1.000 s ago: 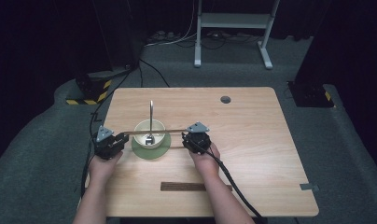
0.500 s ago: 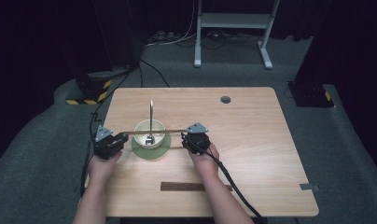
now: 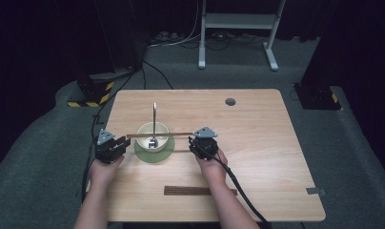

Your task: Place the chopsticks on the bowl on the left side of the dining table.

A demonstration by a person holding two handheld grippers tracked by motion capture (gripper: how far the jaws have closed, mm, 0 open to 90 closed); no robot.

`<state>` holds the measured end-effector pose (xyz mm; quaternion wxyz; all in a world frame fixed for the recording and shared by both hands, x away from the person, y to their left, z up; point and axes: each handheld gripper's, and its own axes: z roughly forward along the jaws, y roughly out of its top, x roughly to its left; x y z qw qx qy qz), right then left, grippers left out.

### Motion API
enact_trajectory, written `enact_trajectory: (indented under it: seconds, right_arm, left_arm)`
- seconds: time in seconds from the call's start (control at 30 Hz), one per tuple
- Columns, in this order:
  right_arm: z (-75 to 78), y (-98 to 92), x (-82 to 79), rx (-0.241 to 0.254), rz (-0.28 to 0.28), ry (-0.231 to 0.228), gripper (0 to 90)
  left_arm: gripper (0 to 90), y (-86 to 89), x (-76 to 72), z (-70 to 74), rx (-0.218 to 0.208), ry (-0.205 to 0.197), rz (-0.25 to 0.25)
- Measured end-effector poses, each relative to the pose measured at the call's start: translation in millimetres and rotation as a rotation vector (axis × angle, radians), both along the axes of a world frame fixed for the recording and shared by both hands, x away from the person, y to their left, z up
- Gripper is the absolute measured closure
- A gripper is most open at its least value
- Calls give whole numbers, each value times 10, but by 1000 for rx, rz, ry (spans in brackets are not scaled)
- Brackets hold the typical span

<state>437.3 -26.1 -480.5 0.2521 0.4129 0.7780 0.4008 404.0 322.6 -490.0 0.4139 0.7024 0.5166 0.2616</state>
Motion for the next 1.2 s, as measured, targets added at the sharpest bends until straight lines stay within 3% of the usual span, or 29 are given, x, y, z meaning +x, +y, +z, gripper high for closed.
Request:
enact_trajectory:
  seconds: [0.3,1.2]
  right_arm:
    - [-38,-19,-18,11,-19,6,806]
    - [-62,-16,23,26,-23,6,842]
  left_arm:
    - [736,17,-17,7,-5,-2,-5]
    - [815,42,-7,5,-27,-9,14]
